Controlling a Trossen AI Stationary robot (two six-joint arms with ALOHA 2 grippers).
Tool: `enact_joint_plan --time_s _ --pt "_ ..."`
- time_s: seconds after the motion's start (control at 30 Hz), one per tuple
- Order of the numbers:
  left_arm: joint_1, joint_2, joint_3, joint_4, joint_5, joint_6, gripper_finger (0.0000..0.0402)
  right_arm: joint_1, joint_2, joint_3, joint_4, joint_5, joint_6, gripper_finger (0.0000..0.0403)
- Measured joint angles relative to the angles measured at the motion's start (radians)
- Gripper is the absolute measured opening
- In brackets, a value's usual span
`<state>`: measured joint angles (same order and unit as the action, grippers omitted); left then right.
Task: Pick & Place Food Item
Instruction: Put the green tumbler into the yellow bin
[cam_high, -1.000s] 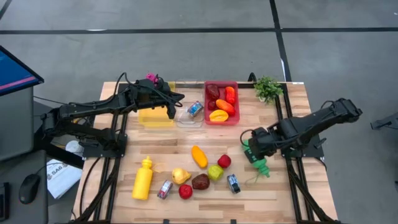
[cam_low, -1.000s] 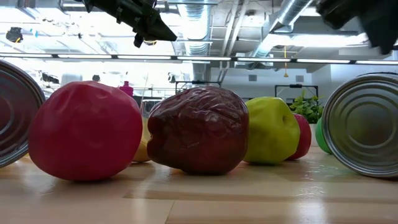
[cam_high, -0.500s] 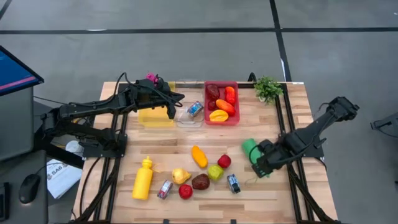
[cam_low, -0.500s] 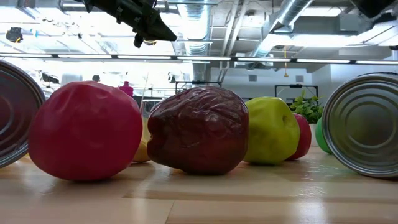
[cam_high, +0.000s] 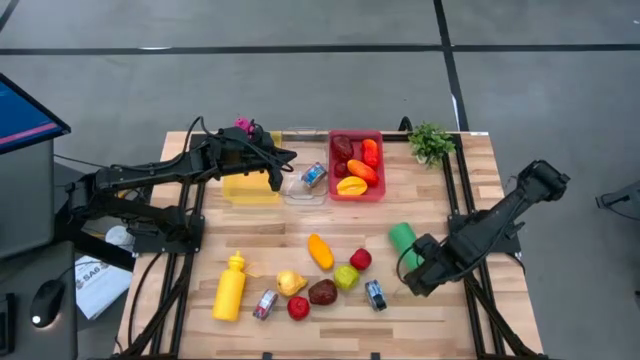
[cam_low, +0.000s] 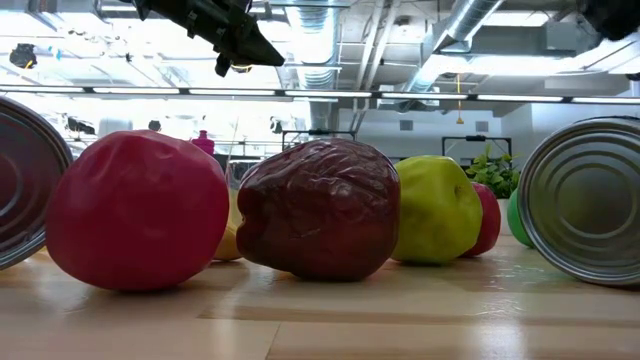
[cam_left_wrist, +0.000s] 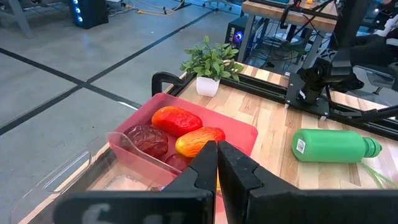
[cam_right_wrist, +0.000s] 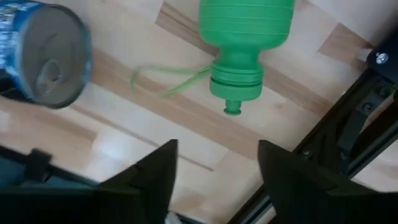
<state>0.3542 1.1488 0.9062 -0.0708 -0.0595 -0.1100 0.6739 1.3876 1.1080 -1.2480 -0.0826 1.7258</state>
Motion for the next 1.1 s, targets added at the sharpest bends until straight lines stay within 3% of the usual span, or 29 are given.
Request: enact_joint_plan --time_s 0.13,0.27,0.73,1.1 --pt "0.000 0.000 0.000 0.000 0.000 0.000 0.0001 0.000 0.056 0.000 -0.001 0.000 -0.025 0.0273" --pt "0.000 0.000 0.000 0.000 0.000 0.000 0.0001 0.000 0.108 0.000 -0.001 0.001 -0.080 0.0295" --pt "0.000 0.000 0.000 0.000 0.000 0.000 0.0001 -0.003 0.220 0.000 -0.005 0.032 -0.100 0.0298" --pt "0.000 0.000 0.000 0.000 0.000 0.000 0.0001 0.046 0.065 0.000 -0.011 0.065 -0.103 0.0282"
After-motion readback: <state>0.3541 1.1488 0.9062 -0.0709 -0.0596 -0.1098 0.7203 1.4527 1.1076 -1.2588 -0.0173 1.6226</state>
